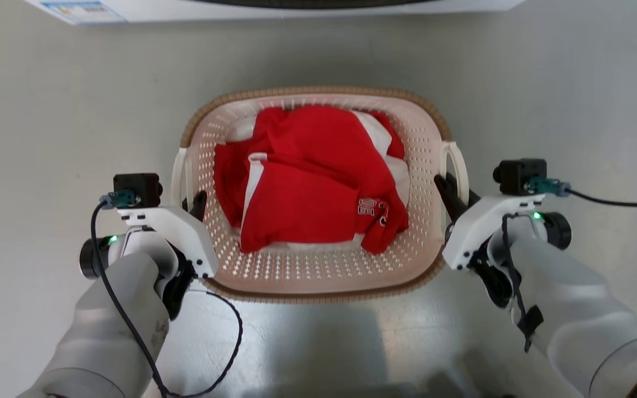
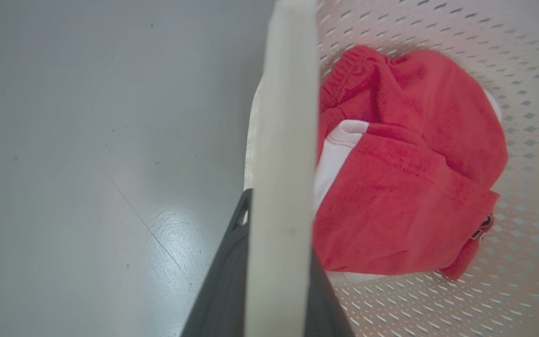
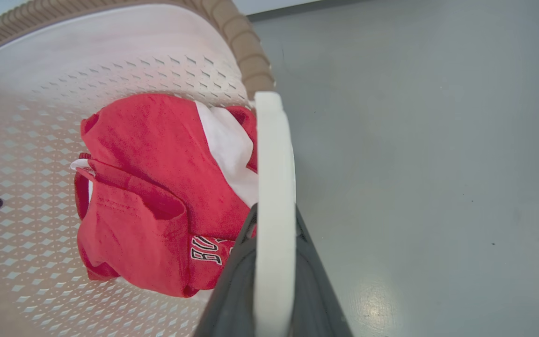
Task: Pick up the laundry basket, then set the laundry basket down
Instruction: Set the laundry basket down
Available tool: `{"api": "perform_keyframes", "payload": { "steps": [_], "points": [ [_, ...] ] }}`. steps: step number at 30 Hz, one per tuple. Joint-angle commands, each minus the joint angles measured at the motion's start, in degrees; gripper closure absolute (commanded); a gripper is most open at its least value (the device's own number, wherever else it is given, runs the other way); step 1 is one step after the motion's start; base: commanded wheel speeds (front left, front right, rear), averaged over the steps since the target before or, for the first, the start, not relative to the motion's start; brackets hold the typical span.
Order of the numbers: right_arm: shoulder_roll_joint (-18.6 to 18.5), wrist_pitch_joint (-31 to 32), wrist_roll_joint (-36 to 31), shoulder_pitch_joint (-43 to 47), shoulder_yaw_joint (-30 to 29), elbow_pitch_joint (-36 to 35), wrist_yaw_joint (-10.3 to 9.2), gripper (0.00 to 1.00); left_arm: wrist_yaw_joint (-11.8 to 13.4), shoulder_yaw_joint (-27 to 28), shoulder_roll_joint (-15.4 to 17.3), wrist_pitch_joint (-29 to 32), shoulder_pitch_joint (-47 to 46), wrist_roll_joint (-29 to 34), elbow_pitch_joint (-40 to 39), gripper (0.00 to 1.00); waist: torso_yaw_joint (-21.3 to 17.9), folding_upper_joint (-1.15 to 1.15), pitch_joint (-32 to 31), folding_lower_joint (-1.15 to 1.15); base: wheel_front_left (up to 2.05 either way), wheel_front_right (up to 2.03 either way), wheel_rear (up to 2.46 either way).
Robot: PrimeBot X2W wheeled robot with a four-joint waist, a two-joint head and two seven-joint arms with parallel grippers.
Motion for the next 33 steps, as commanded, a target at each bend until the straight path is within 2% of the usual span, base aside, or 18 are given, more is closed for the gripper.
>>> {"api": "perform_keyframes", "payload": {
  "steps": [1, 10, 20, 21, 22, 23, 24, 33],
  "points": [
    [-1.0, -0.7, -0.9, 1.5, -0.3, -0.4, 0.37, 1.00, -0.1, 1.0, 2.6, -1.0, -1.0, 0.3, -0.2, 1.00, 0.0, 0.00, 1.5, 0.00, 0.00, 0.00, 0.00],
    [-0.1, -0.7, -5.7, 2.7, -5.3, -0.8, 0.37, 1.00, -0.1, 0.1, 2.5, -1.3, -1.8, 1.1, 0.1, 1.00, 0.3, 0.00, 4.3, 0.00, 0.00, 0.00, 0.00],
    [1.2, -0.7, -6.7, 3.1, -6.4, 1.6, 0.37, 1.00, -0.1, -0.2, 2.4, -1.3, -2.5, 1.3, 0.0, 1.00, 0.4, 0.00, 6.0, 0.00, 0.00, 0.00, 0.00],
    [1.3, -0.7, -6.7, 3.1, -6.4, 1.9, 0.37, 1.00, -0.1, -0.1, 2.4, -1.3, -2.6, 1.3, 0.0, 0.85, 0.4, 0.00, 6.1, 0.00, 0.00, 0.00, 0.00],
    [1.4, -0.7, -6.6, 3.0, -6.4, 2.3, 0.37, 0.77, -0.1, 0.0, 2.3, -1.3, -2.6, 1.3, 0.0, 0.58, 0.4, 0.00, 6.1, 0.00, 0.00, 0.00, 0.00],
    [1.5, -0.7, -6.6, 2.9, -6.5, 2.5, 0.37, 0.28, -0.1, 0.1, 2.3, -1.3, -2.6, 1.2, 0.0, 0.00, 0.4, 0.00, 6.2, 0.00, 0.00, 0.00, 0.00],
    [1.6, -0.7, -6.6, 2.7, -6.7, 2.5, 0.37, 0.00, -0.1, 0.1, 2.2, -1.3, -2.6, 1.0, 0.1, 0.00, 0.4, 0.00, 6.2, 0.00, 0.00, 0.00, 0.00],
    [1.9, -0.7, -8.1, 2.2, -8.5, 2.1, 0.37, 0.00, -0.1, -0.1, 2.4, -1.3, -2.5, 0.4, 0.8, 0.00, 0.1, 0.00, 6.3, 0.00, 0.00, 0.00, 0.00]
  ]
}}
